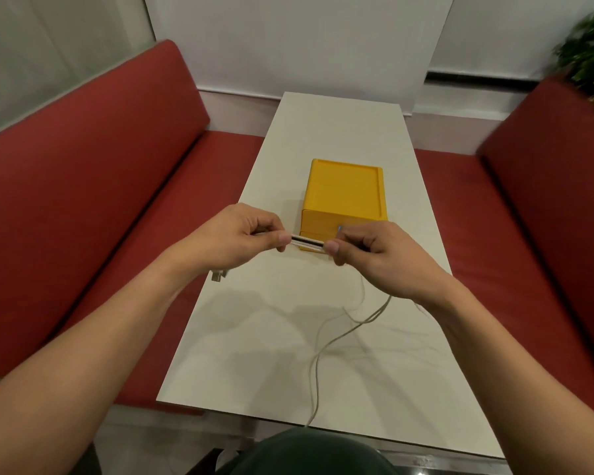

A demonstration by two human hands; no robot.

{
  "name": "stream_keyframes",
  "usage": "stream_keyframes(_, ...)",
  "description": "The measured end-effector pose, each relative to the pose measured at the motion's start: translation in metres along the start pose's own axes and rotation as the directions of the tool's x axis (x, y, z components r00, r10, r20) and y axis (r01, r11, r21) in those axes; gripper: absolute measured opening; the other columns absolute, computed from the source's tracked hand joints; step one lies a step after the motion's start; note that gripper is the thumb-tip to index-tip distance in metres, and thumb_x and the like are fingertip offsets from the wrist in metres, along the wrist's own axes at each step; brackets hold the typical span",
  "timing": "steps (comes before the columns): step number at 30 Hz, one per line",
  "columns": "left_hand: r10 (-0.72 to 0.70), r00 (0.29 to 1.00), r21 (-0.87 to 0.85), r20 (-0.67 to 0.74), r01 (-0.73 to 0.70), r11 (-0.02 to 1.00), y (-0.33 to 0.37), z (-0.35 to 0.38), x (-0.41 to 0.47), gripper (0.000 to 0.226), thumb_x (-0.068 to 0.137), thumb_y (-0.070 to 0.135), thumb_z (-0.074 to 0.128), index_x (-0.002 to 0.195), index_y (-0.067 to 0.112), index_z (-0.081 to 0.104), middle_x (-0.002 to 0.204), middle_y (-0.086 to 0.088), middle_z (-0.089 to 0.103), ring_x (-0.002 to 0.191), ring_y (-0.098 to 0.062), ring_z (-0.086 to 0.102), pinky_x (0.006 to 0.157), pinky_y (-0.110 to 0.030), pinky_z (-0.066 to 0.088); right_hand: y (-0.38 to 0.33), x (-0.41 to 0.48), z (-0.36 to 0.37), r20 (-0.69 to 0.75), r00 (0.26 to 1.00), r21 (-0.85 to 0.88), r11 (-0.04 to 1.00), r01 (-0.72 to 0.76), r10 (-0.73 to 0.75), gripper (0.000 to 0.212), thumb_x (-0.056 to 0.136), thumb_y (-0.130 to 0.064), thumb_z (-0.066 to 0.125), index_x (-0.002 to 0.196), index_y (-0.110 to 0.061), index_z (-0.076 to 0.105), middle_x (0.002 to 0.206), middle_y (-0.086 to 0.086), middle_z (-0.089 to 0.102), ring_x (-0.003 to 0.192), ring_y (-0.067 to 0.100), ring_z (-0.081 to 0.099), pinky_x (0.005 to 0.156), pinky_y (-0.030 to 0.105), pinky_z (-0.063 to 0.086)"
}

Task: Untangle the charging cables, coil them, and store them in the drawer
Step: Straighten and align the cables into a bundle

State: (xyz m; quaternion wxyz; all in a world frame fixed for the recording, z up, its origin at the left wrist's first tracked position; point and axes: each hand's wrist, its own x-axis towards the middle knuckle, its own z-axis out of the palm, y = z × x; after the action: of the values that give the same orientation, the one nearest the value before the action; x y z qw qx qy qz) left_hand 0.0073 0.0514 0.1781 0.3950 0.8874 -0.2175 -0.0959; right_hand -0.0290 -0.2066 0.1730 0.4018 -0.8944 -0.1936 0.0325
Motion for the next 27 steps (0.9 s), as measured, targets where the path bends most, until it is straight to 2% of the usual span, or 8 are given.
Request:
stream_keyframes(3, -0.027, 1.0, 0.089, -0.001, 0.027, 0.996, 0.005, 0.002, 0.003, 0.021, 0.101, 0.033, 0.064, 0.084, 0.025, 0.075, 0.045, 0.012, 0.041, 0.038, -0.006, 0.036, 0.038, -0.017, 0.034, -0.009, -0.002, -0.004, 0.005, 1.0, 0.025, 1.0, -0.017, 0.017, 0.034, 0.101, -0.036, 0.064, 0.072, -0.02, 0.066, 0.056, -0.009, 0.045, 0.052, 0.007, 0.037, 0.05, 0.018, 0.029)
stream_keyframes(5, -0.035, 0.999, 0.136, -0.013, 0.037, 0.99, 0.006, 0.005, 0.005, 0.019, 0.101, 0.036, 0.062, 0.087, 0.031, 0.074, 0.045, 0.013, 0.042, 0.038, -0.006, 0.037, 0.037, -0.021, 0.039, -0.012, -0.004, -0.004, 0.003, 1.0, 0.014, 1.0, -0.018, 0.018, 0.031, 0.101, -0.035, 0.064, 0.073, -0.02, 0.066, 0.053, -0.013, 0.046, 0.05, 0.007, 0.038, 0.049, 0.017, 0.029)
stream_keyframes(8, -0.01, 1.0, 0.159, -0.026, 0.014, 0.987, 0.005, 0.01, 0.006, 0.022, 0.101, 0.042, 0.061, 0.082, 0.038, 0.071, 0.048, 0.012, 0.045, 0.042, -0.006, 0.038, 0.043, -0.032, 0.041, -0.019, -0.009, -0.002, -0.004, 0.999, -0.059, 0.998, 0.031, -0.032, 0.032, 0.1, -0.038, 0.063, 0.076, -0.017, 0.067, 0.059, -0.008, 0.054, 0.053, 0.008, 0.042, 0.049, 0.021, 0.03)
stream_keyframes(11, 0.005, 1.0, 0.161, -0.02, -0.002, 0.987, 0.009, 0.008, 0.003, 0.026, 0.102, 0.04, 0.06, 0.078, 0.035, 0.069, 0.046, 0.012, 0.043, 0.04, -0.008, 0.037, 0.039, -0.028, 0.039, -0.015, -0.009, -0.003, -0.038, 0.999, -0.075, 0.997, 0.034, -0.037, 0.032, 0.101, -0.037, 0.063, 0.076, -0.017, 0.067, 0.057, -0.008, 0.052, 0.052, 0.009, 0.042, 0.049, 0.022, 0.029)
stream_keyframes(17, 0.054, 0.991, -0.071, 0.124, -0.045, 0.996, 0.021, 0.002, -0.014, 0.028, 0.103, 0.026, 0.06, 0.08, 0.014, 0.072, 0.051, 0.012, 0.038, 0.046, -0.009, 0.032, 0.042, -0.022, 0.036, 0.017, 0.004, 0.002, -0.097, 0.994, -0.013, 0.998, -0.059, 0.057, 0.032, 0.101, -0.036, 0.065, 0.074, -0.018, 0.069, 0.053, -0.016, 0.049, 0.05, 0.007, 0.04, 0.05, 0.018, 0.028)
stream_keyframes(20, 0.028, 0.997, -0.13, 0.068, -0.019, 0.991, 0.017, -0.003, -0.017, 0.028, 0.102, 0.015, 0.061, 0.077, 0.004, 0.069, 0.047, 0.015, 0.039, 0.042, -0.003, 0.038, 0.042, -0.013, 0.037, 0.013, 0.007, 0.011, -0.097, 0.994, 0.006, 0.999, -0.051, 0.051, 0.034, 0.1, -0.041, 0.064, 0.074, -0.021, 0.069, 0.054, -0.012, 0.049, 0.051, 0.006, 0.04, 0.05, 0.018, 0.028)
stream_keyframes(23, -0.009, 1.0, -0.09, 0.009, 0.01, 0.996, 0.006, -0.014, -0.018, 0.03, 0.101, 0.015, 0.063, 0.073, 0.004, 0.065, 0.047, 0.012, 0.035, 0.037, -0.005, 0.03, 0.038, -0.018, 0.032, 0.009, 0.001, 0.018, 0.006, 0.997, 0.054, 0.995, -0.082, 0.081, 0.038, 0.1, -0.048, 0.061, 0.078, -0.019, 0.072, 0.06, -0.007, 0.052, 0.056, 0.004, 0.044, 0.056, 0.02, 0.035)
stream_keyframes(27, -0.046, 0.999, 0.026, 0.0, 0.046, 0.999, -0.001, -0.024, -0.019, 0.03, 0.102, 0.022, 0.063, 0.073, 0.016, 0.066, 0.049, 0.01, 0.036, 0.036, -0.01, 0.034, 0.035, -0.023, 0.036, 0.011, -0.003, 0.007, 0.283, 0.945, 0.303, 0.92, -0.25, 0.163, 0.029, 0.105, -0.035, 0.057, 0.092, -0.015, 0.073, 0.062, -0.005, 0.046, 0.058, 0.012, 0.038, 0.055, 0.024, 0.032)
